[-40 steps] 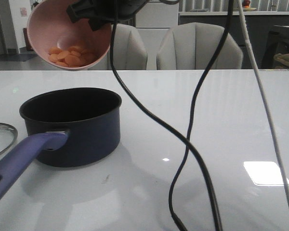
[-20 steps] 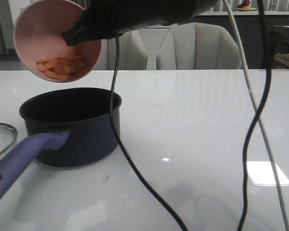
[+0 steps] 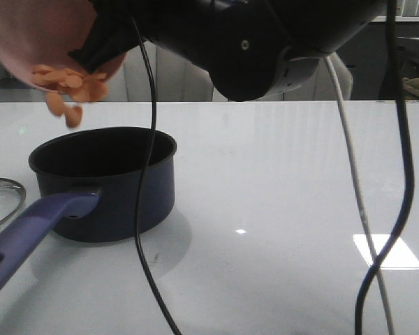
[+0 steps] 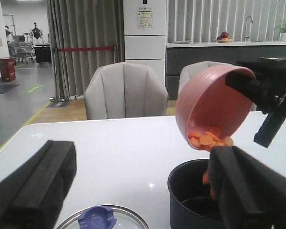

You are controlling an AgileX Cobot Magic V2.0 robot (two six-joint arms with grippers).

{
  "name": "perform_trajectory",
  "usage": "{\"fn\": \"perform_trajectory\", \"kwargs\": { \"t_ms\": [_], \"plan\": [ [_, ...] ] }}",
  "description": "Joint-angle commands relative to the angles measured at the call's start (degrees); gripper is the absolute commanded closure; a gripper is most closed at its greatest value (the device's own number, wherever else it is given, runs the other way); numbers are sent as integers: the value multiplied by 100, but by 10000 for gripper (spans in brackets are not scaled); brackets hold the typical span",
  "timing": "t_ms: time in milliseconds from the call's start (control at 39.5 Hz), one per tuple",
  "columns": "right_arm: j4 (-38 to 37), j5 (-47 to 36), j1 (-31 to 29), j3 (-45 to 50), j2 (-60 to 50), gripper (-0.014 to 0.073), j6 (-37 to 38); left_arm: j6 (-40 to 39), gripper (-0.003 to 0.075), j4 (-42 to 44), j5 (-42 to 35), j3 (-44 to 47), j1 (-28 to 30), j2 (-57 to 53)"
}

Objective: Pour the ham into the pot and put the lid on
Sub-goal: 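Tilt the bowl with the right gripper to pour carrot slices into the saucepan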

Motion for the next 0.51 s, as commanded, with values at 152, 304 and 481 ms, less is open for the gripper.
{"fn": "perform_trajectory", "kwargs": {
  "t_ms": [152, 304, 481],
  "plan": [
    [348, -671, -5, -126, -333, 459, -328, -20, 116, -9, -475, -169, -38, 62],
    [376, -807, -5, -53, -333, 459, -501, -20, 116, -9, -475, -169, -38, 62],
    [470, -902, 11, -8, -333, 459, -521, -20, 117, -9, -475, -169, -38, 62]
  ]
}}
